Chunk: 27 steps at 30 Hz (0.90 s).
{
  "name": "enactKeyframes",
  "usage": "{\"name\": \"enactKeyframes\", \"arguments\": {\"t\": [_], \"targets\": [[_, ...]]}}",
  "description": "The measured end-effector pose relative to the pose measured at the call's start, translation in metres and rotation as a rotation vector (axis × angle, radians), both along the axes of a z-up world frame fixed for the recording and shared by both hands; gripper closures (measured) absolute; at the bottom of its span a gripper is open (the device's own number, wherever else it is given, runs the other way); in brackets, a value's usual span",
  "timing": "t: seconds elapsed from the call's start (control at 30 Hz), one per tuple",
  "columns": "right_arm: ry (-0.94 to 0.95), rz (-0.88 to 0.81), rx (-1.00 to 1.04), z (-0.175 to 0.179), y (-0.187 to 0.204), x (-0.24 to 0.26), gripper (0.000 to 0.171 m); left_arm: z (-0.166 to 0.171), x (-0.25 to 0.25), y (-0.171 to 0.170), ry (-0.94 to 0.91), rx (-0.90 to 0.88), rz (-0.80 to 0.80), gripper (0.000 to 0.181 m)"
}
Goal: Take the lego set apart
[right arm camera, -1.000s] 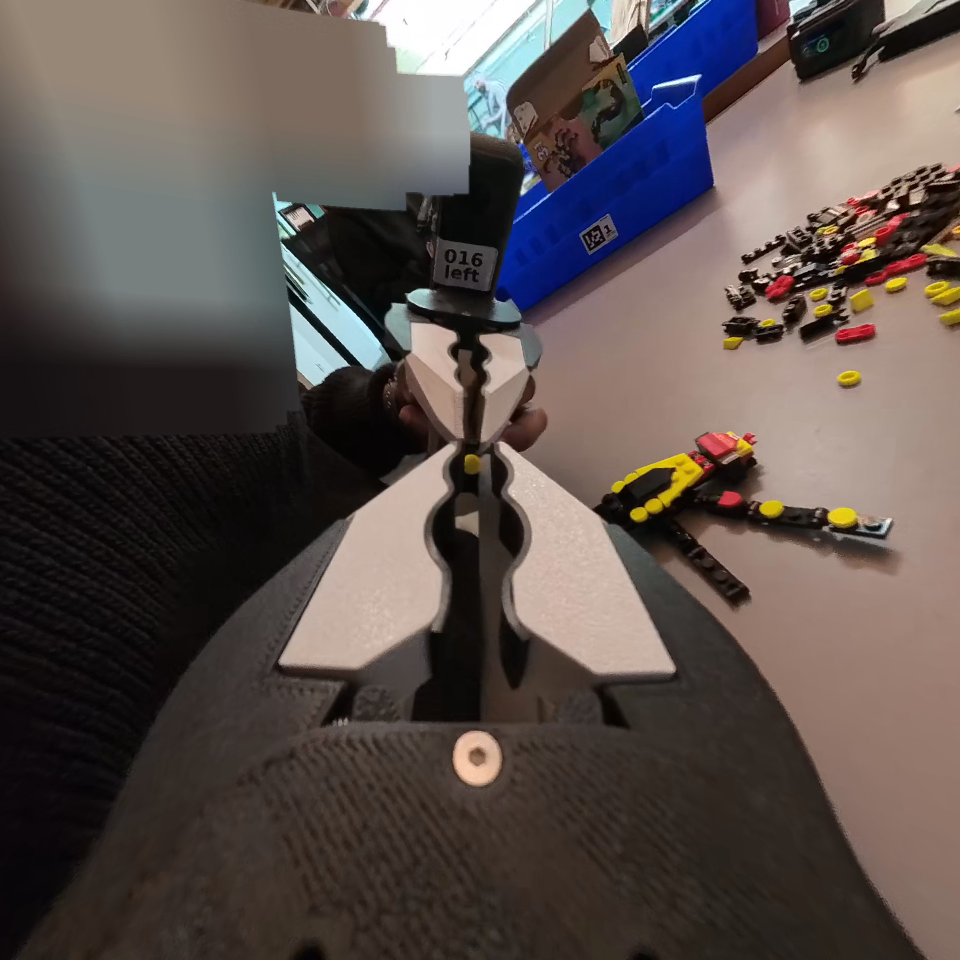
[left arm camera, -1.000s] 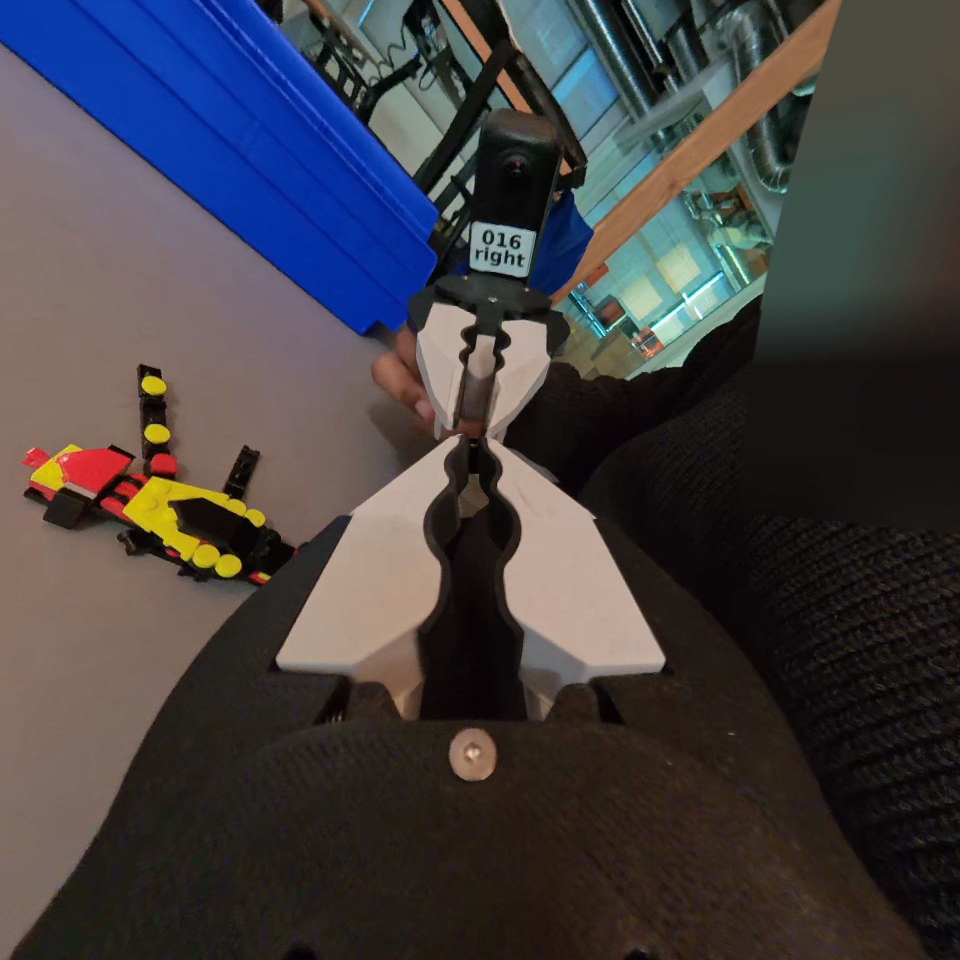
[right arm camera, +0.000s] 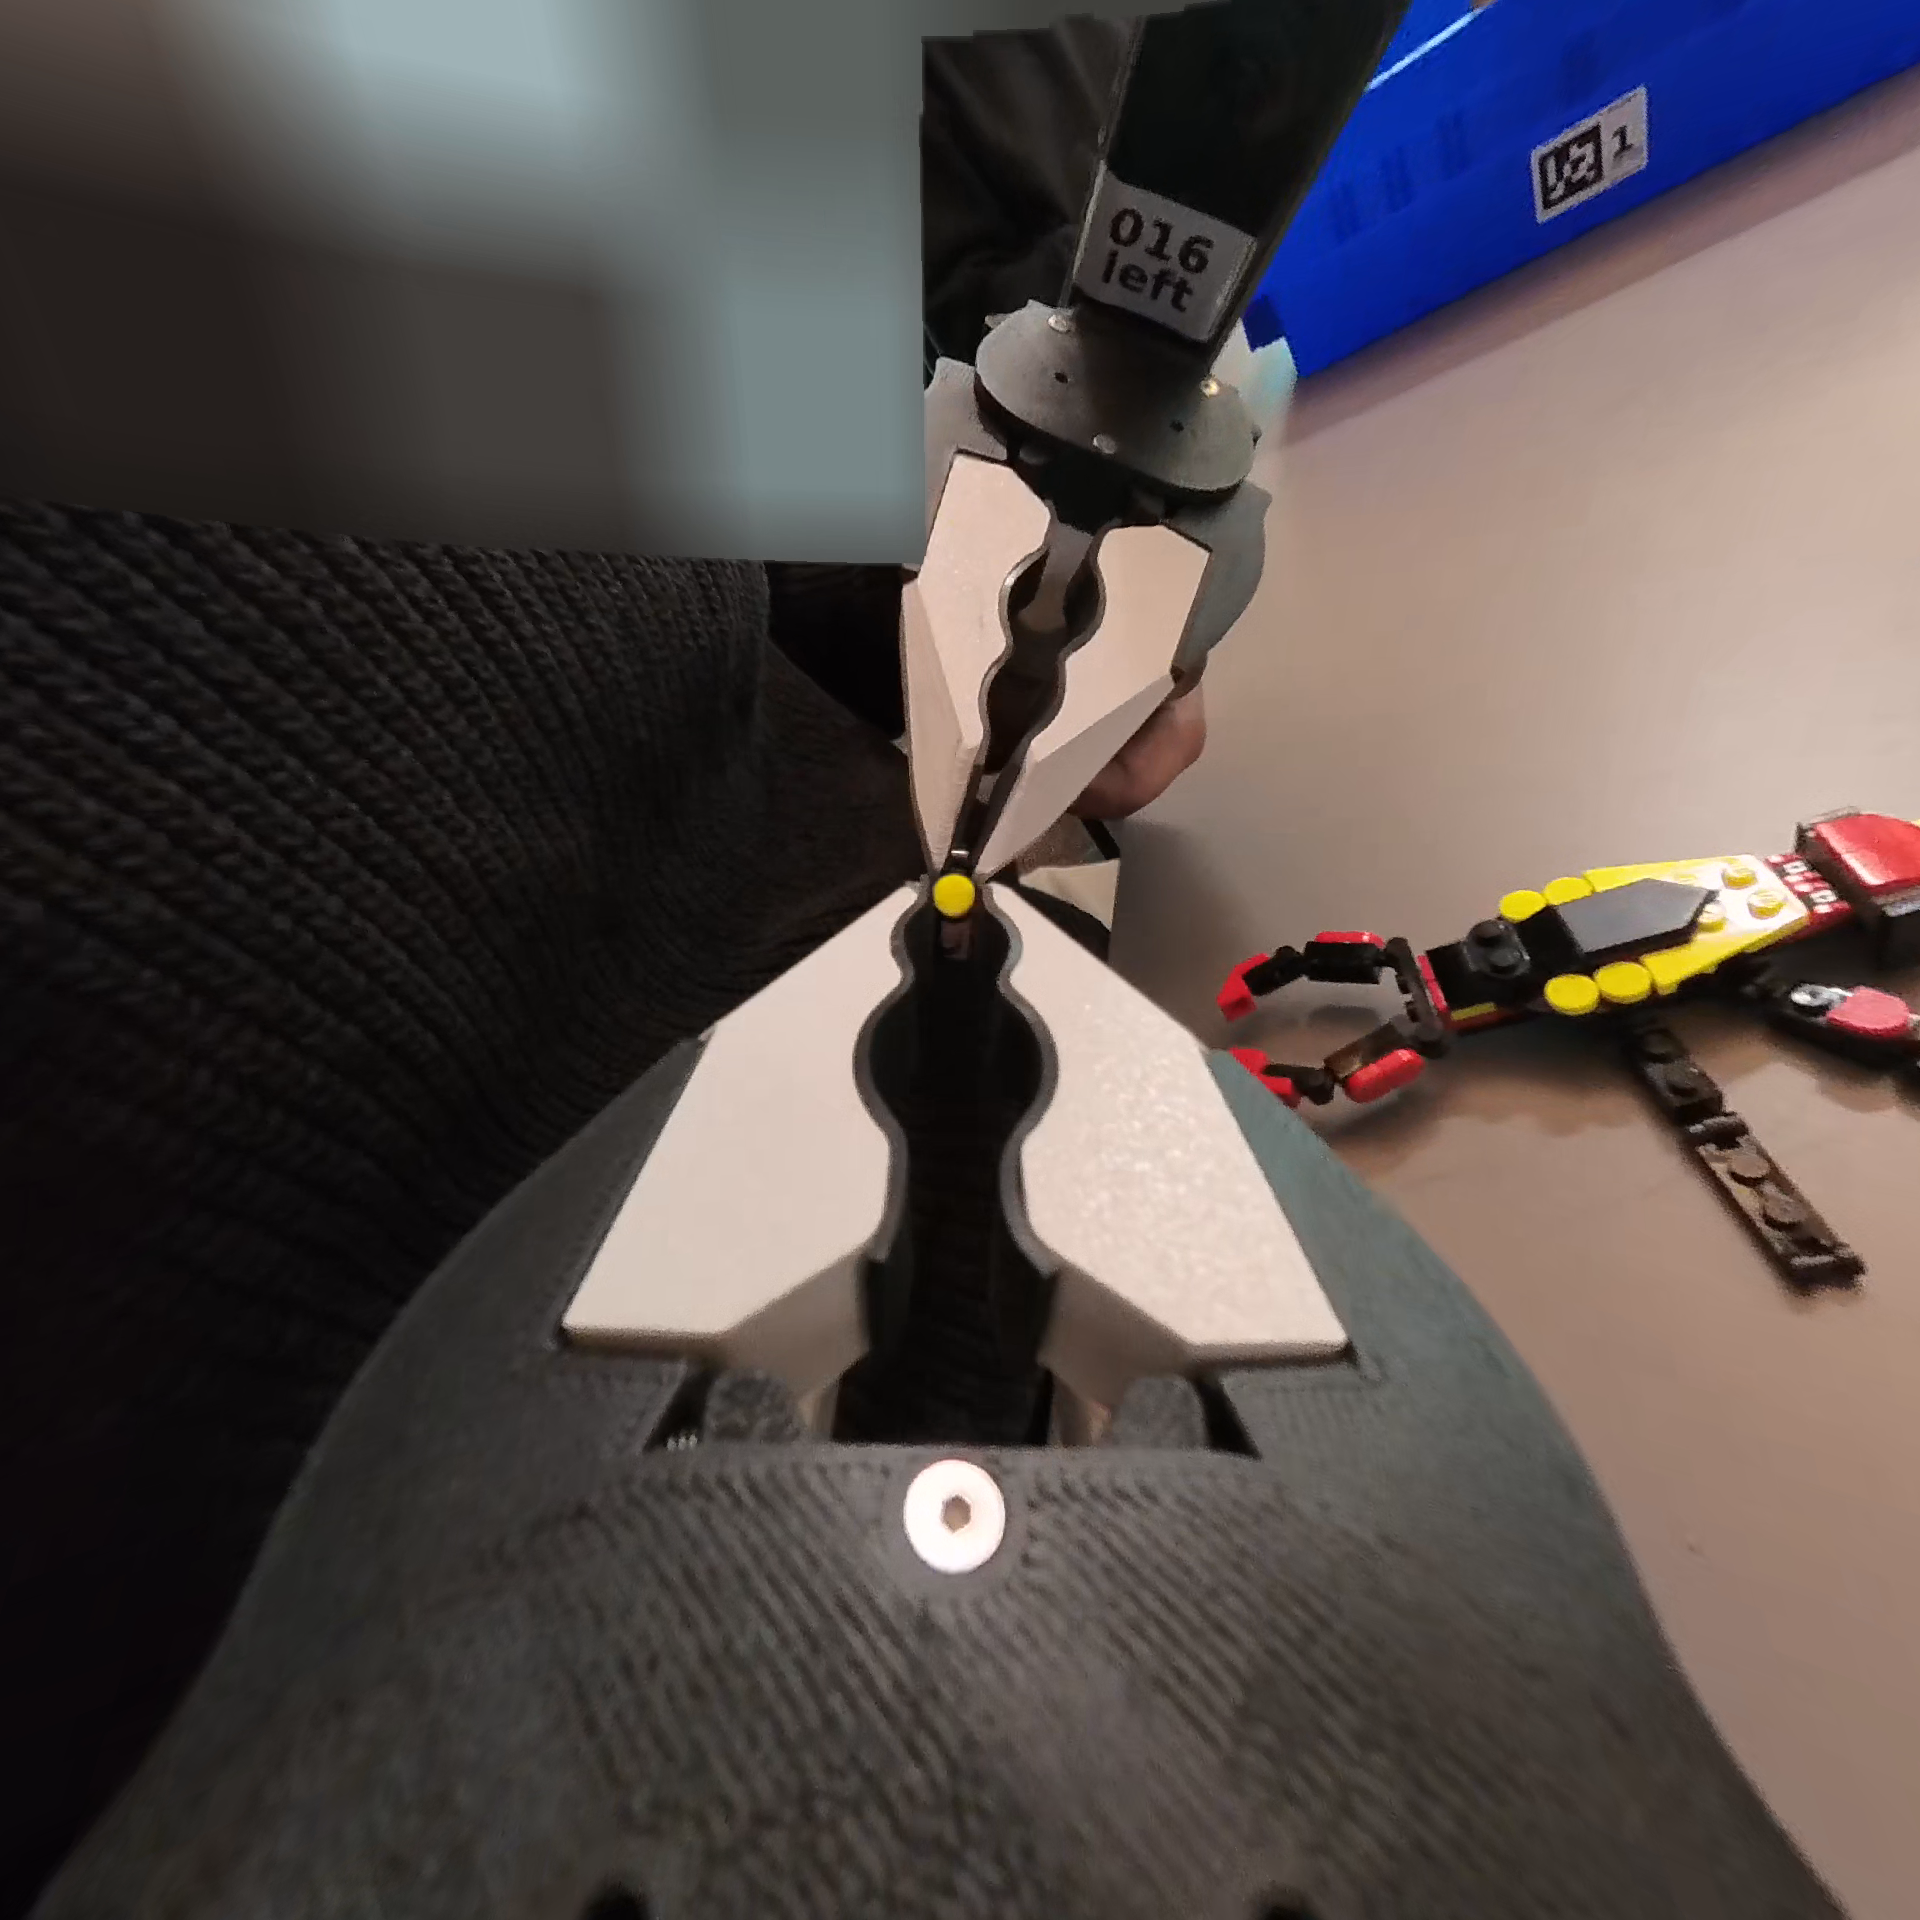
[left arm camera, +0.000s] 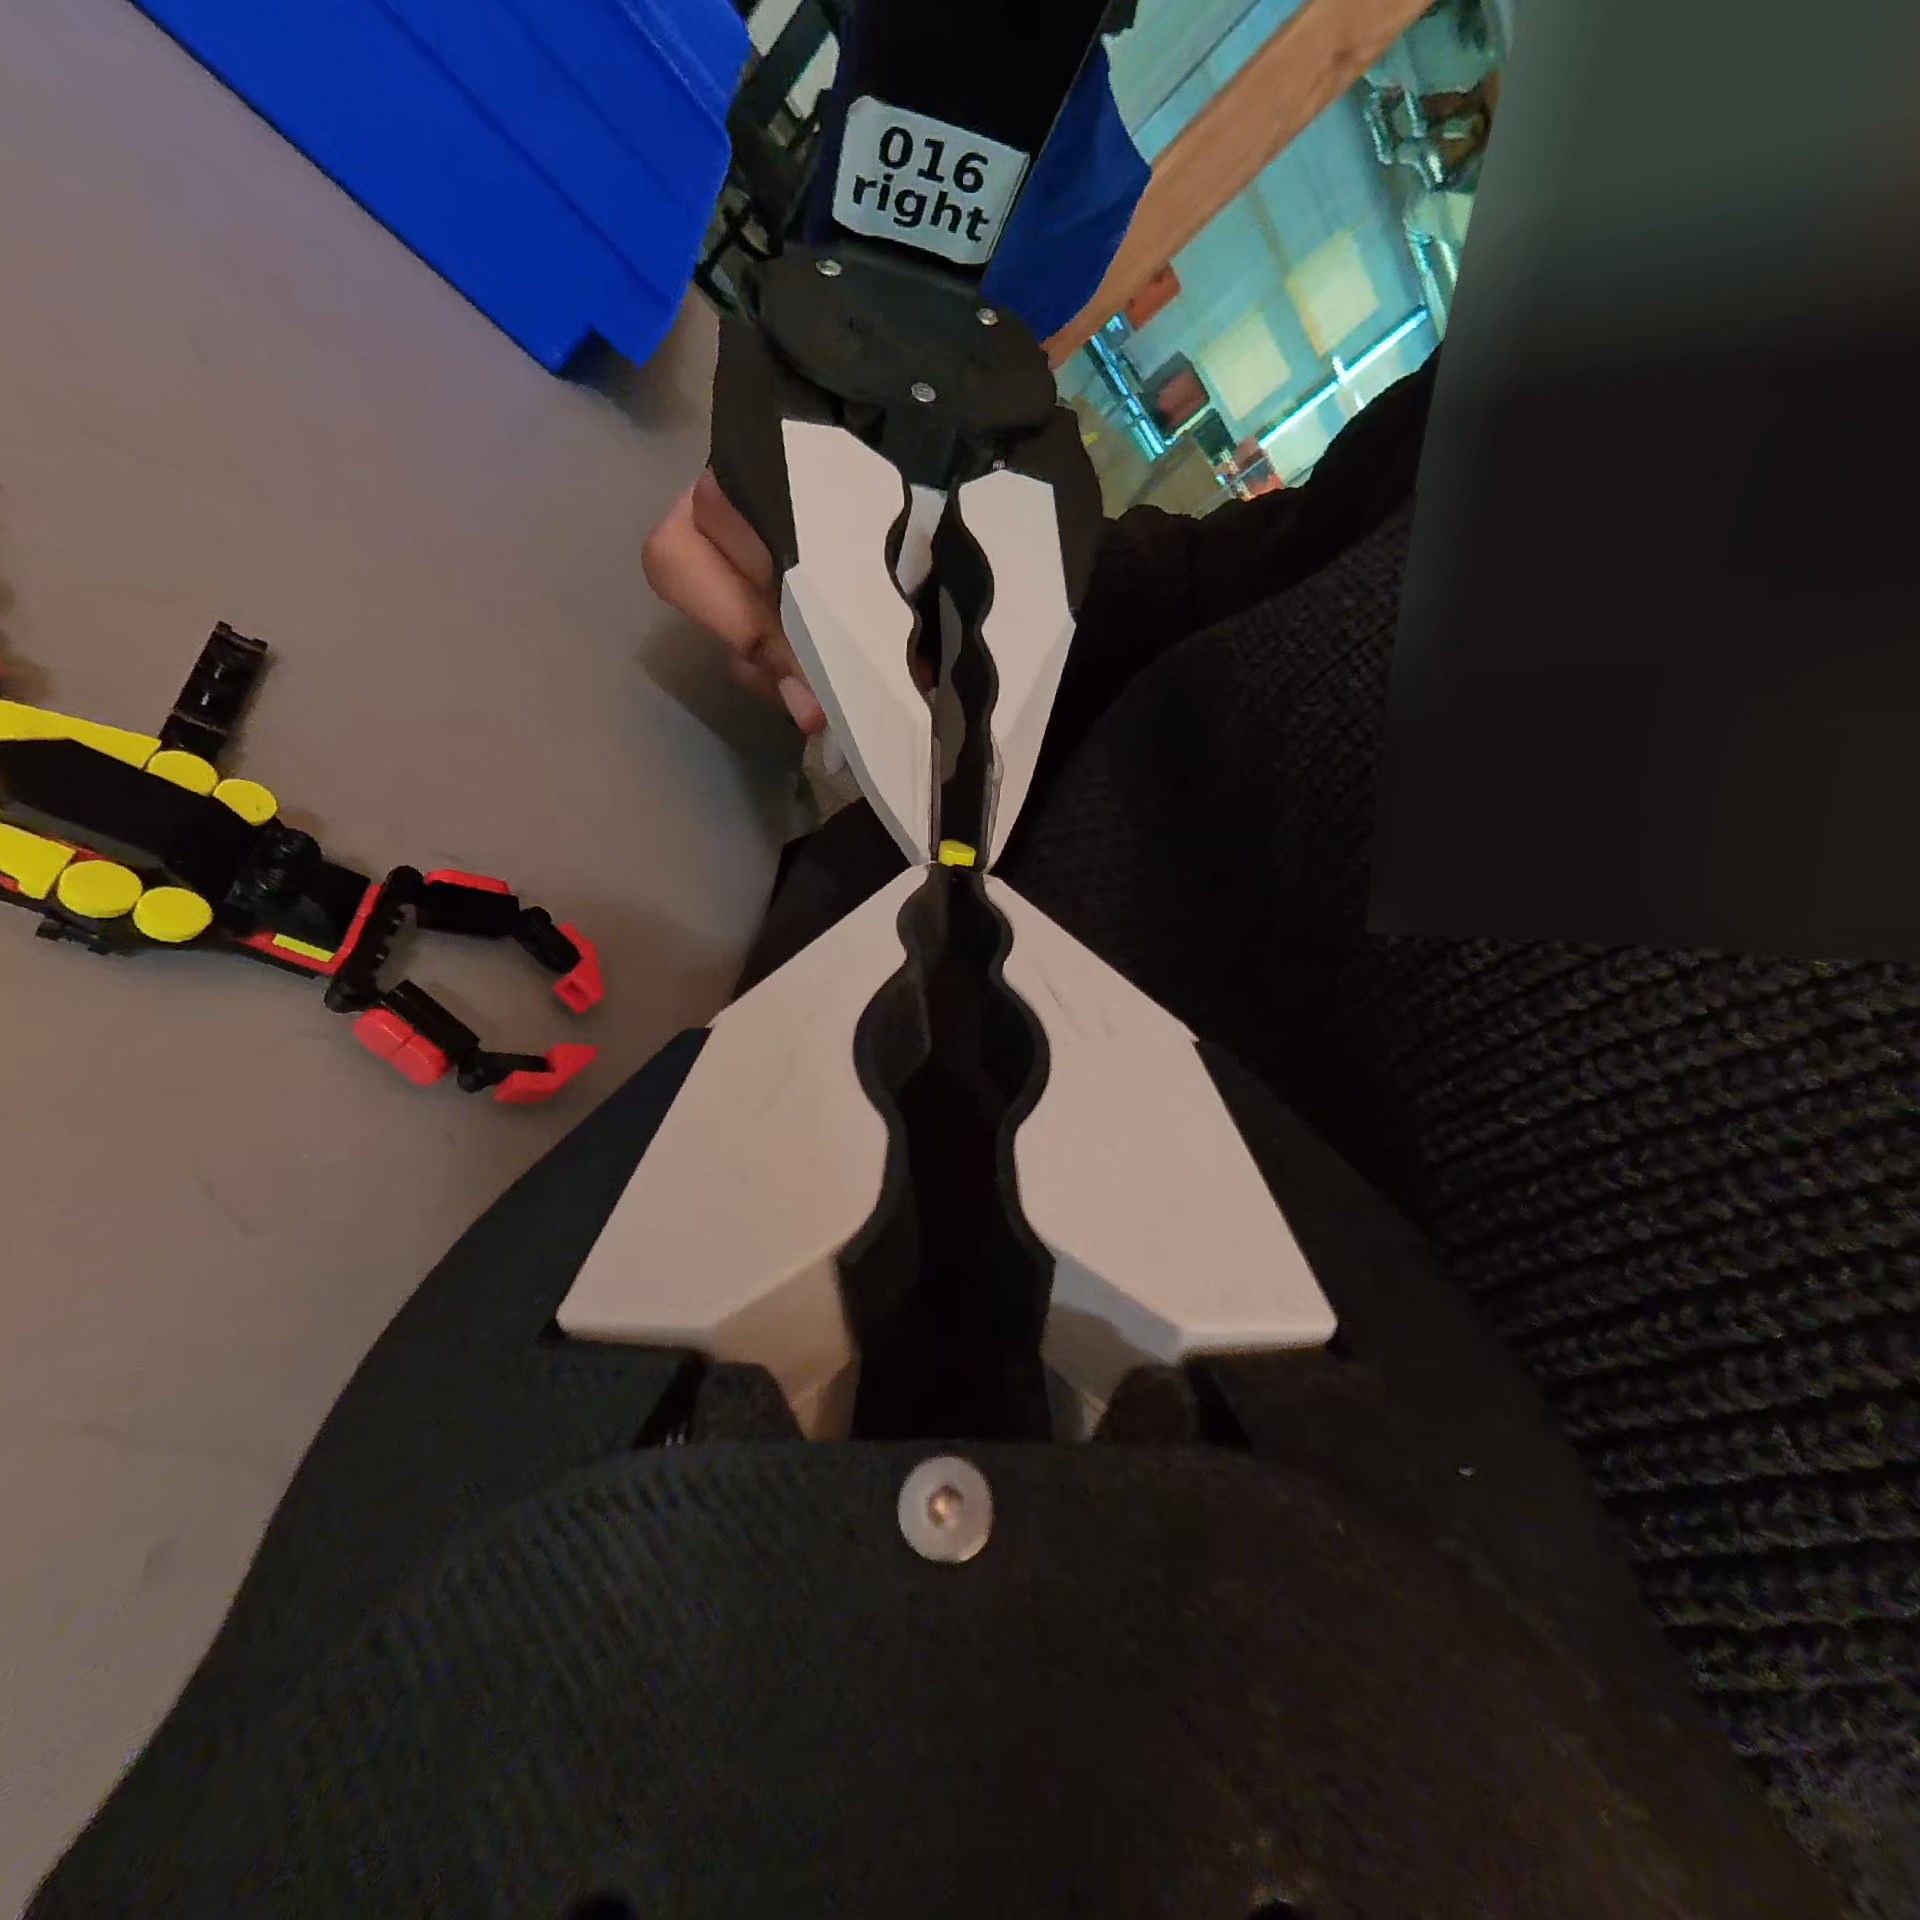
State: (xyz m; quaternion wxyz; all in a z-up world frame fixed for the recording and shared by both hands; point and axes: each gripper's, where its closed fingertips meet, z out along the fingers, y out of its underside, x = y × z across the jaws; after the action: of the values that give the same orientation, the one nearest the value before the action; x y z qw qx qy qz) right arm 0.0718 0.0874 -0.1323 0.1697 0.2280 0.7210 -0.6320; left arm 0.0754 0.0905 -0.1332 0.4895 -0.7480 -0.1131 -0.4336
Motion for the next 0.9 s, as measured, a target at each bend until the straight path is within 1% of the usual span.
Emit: {"name": "enactKeyframes", "arguments": {"t": [0.13,0.23,0.5,0.63,0.67,0.7,0.73,0.77,0.8,0.83,0.9], "targets": [[-0.012,-0.026,-0.060,0.007,0.001,-0.004,0.165,0.005,-0.003,0.001,-0.032,0.025,0.020,0.181],[-0.048,-0.046,-0.078,0.004,0.003,-0.010,0.166,0.002,-0.007,0.002,-0.024,0.015,0.049,0.181],[-0.181,-0.113,-0.103,-0.006,0.006,-0.026,0.166,-0.011,-0.019,0.005,0.116,-0.064,0.121,0.180],[-0.215,-0.155,-0.070,-0.017,0.005,-0.034,0.167,-0.023,-0.026,0.005,0.190,-0.125,0.149,0.180],[-0.225,-0.174,-0.081,-0.017,0.006,-0.037,0.169,-0.024,-0.027,0.005,0.200,-0.131,0.156,0.179],[-0.239,-0.227,-0.136,-0.009,0.008,-0.046,0.168,-0.026,-0.017,0.005,0.196,-0.140,0.097,0.181],[-0.279,-0.275,-0.252,0.009,0.015,-0.059,0.167,-0.039,0.003,0.007,0.238,-0.181,0.009,0.180],[-0.288,-0.306,-0.274,0.014,0.020,-0.069,0.166,-0.049,0.022,0.011,0.293,-0.210,-0.059,0.179],[-0.222,-0.347,-0.164,0.003,0.025,-0.074,0.166,-0.049,0.028,0.015,0.311,-0.215,-0.073,0.179],[-0.162,-0.411,-0.087,-0.004,0.034,-0.080,0.165,-0.042,0.017,0.017,0.315,-0.206,-0.024,0.179],[-0.164,-0.457,-0.132,0.003,0.047,-0.084,0.165,-0.022,-0.019,0.017,0.255,-0.146,0.147,0.181]]}}
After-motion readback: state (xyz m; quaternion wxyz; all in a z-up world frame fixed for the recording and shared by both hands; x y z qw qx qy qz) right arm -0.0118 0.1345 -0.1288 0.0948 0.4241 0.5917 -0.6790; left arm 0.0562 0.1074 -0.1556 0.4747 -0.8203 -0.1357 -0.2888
